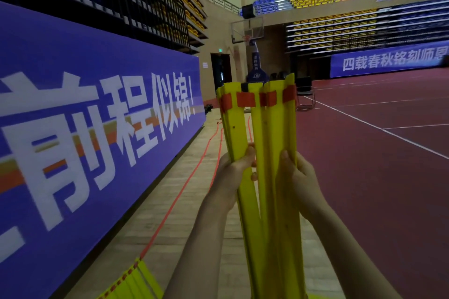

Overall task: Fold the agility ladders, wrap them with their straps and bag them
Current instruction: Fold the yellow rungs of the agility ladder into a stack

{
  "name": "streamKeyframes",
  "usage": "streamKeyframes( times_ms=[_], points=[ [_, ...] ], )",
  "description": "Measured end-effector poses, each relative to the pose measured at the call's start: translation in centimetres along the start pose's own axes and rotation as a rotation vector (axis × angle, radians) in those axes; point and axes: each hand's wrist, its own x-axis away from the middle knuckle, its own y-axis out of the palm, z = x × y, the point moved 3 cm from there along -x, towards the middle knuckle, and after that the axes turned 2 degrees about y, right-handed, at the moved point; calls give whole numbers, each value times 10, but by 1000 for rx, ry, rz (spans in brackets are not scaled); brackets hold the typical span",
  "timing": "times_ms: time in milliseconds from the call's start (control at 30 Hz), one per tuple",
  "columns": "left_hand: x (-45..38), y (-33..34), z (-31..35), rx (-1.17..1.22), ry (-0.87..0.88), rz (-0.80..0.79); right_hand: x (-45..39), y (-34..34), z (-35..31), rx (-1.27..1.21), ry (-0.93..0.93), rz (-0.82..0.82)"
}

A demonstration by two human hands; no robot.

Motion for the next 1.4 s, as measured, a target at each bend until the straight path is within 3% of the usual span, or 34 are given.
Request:
streamKeyframes(
  times_ms=[67,200,333,500,667,833,1100,1200,1400],
  points=[
    [-1,-1,-3,-15,-8,-11,2,1,2,-102,66,-83],
    [-3,3,-3,-150,75,129,1,4,5,-161,147,-151],
    [-5,11,-2,-179,110,79,7,8,2,-198,166,-264],
    [0,31,-5,-199,196,2,5,22,-12,-46,58,20],
    [-4,37,1,-146,146,58,-3,18,-14,-30,31,130],
    [-10,20,3,-137,106,175,-19,-9,-11,21,126,206],
    [-12,0,13,-160,118,406,-7,-4,-21,72,150,-30],
    [-11,-4,18,-154,145,378,0,-2,-19,72,89,-123],
    [-5,-4,19,-84,146,251,-3,6,-22,9,3,-140]
  ],
)
